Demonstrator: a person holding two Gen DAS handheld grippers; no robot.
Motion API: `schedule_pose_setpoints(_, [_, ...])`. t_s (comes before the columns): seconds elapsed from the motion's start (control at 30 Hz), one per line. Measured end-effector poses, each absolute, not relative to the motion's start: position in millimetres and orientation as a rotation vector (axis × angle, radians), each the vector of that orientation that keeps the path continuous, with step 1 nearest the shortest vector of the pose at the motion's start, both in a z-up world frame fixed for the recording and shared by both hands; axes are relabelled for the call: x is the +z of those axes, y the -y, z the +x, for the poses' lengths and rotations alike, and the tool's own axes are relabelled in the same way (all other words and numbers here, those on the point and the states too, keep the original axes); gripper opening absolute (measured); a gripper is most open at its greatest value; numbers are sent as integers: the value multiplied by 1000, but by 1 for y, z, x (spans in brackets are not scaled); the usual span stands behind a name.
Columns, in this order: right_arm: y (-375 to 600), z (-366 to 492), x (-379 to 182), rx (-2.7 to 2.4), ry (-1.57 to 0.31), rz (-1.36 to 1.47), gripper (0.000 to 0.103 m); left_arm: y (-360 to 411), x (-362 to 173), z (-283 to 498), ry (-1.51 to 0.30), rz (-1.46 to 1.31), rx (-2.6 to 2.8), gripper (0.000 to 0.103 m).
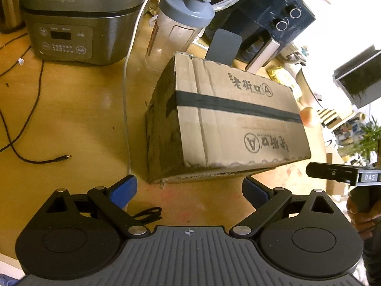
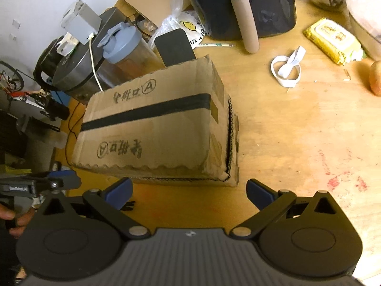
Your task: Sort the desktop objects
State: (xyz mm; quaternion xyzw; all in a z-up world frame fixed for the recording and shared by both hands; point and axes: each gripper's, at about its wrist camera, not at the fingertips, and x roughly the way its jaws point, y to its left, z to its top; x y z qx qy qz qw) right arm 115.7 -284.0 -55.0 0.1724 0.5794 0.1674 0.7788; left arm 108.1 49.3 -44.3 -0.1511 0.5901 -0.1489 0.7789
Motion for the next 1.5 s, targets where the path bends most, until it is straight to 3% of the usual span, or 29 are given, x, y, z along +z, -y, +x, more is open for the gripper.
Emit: schedule_pose_setpoints(1.5, [244,-2,-48,213,-1094,49,103,-8,-29,0,-1142,-101,-172,97])
